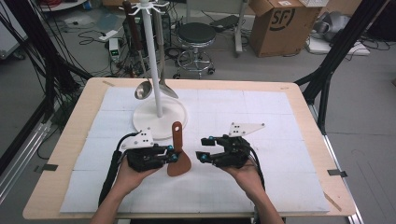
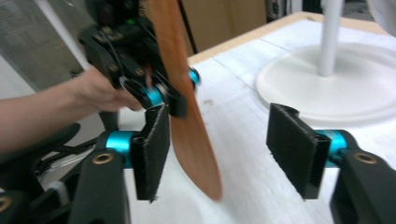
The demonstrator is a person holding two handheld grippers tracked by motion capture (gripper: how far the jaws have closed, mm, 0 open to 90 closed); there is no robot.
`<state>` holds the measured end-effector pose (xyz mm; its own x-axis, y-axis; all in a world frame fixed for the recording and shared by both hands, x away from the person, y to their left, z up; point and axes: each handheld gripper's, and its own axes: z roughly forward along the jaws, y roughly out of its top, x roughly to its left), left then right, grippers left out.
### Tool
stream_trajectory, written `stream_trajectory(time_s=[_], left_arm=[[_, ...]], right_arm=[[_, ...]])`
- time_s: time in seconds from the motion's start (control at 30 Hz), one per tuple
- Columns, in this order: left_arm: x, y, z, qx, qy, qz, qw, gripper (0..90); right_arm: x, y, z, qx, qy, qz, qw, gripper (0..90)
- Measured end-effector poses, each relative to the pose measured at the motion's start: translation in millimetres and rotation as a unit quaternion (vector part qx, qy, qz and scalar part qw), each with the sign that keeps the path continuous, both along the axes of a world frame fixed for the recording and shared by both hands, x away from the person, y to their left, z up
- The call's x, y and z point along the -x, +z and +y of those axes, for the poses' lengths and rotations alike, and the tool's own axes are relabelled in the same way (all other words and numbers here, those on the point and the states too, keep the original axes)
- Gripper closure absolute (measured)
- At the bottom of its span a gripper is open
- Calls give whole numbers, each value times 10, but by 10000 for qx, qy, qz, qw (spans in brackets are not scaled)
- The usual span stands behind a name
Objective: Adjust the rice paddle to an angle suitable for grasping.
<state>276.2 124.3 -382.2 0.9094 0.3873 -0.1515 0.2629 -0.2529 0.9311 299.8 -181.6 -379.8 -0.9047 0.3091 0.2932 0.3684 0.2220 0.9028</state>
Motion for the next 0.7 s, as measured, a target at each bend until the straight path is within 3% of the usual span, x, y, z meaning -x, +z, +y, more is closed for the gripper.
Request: stream_trajectory(time_s=[0.33, 0.7], left_arm=[[-58, 128, 28, -41, 54, -63, 10000, 832], [-126, 234, 81, -78, 171, -95, 9998, 832]], right_arm=[[3, -119, -181, 235, -280, 8, 9993, 293], [101, -298, -541, 343, -737, -2, 9967, 267]])
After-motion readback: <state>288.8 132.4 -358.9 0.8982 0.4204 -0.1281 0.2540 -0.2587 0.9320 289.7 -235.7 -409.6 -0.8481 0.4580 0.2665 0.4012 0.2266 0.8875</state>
